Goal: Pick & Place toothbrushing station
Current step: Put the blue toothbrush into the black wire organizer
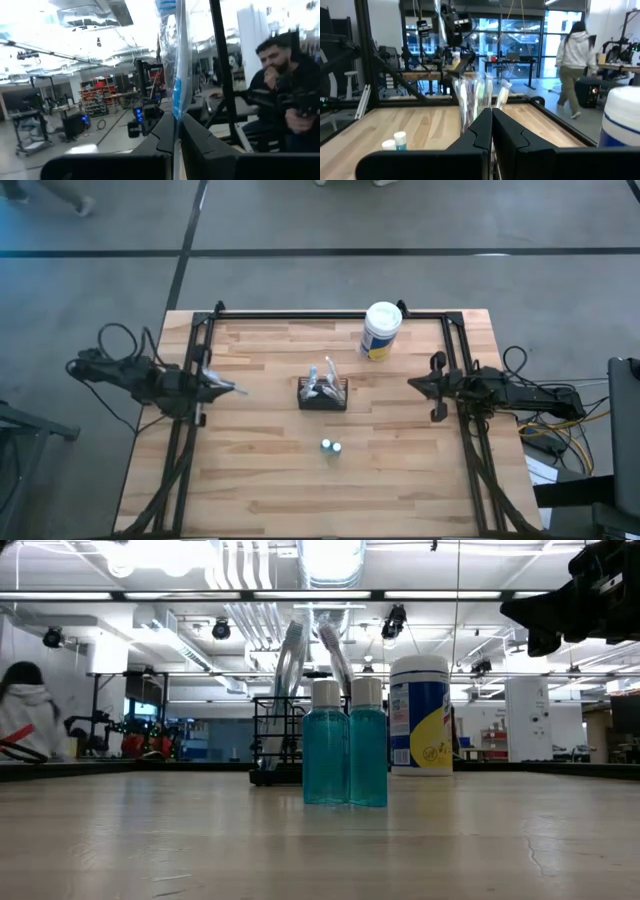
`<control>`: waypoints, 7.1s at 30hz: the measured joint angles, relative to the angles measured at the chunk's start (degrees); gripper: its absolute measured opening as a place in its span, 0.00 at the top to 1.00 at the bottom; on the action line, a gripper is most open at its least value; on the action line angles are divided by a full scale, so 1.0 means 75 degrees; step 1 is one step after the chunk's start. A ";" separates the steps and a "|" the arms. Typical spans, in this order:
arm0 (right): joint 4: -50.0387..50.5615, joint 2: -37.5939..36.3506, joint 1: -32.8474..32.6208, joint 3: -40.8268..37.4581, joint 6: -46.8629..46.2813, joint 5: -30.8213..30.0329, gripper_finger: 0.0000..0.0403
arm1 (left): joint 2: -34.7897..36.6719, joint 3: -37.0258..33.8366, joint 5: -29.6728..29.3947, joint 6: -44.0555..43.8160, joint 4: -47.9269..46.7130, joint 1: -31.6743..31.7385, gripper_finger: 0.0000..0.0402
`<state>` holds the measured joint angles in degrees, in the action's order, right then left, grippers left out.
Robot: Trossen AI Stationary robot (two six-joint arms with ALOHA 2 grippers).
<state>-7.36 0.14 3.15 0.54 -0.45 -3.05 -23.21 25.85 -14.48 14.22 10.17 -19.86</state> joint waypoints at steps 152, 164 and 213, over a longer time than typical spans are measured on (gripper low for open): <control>-0.4827 1.1171 0.0458 0.4425 0.0641 0.1557 0.97 | 0.1922 -0.1077 0.2428 -0.1199 -0.1524 0.3448 0.98; -0.4819 1.1331 0.0455 0.4383 0.0627 0.1402 0.97 | 0.1819 -0.0729 0.2520 -0.1306 -0.1559 0.3442 0.98; -0.4536 1.1345 0.0410 0.4284 -0.0105 0.2011 0.66 | 0.1688 -0.0883 0.2401 -0.1253 -0.1877 0.3448 0.98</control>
<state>-41.38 85.23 6.23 32.67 -1.23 12.03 -10.55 19.22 3.53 4.82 -3.91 6.00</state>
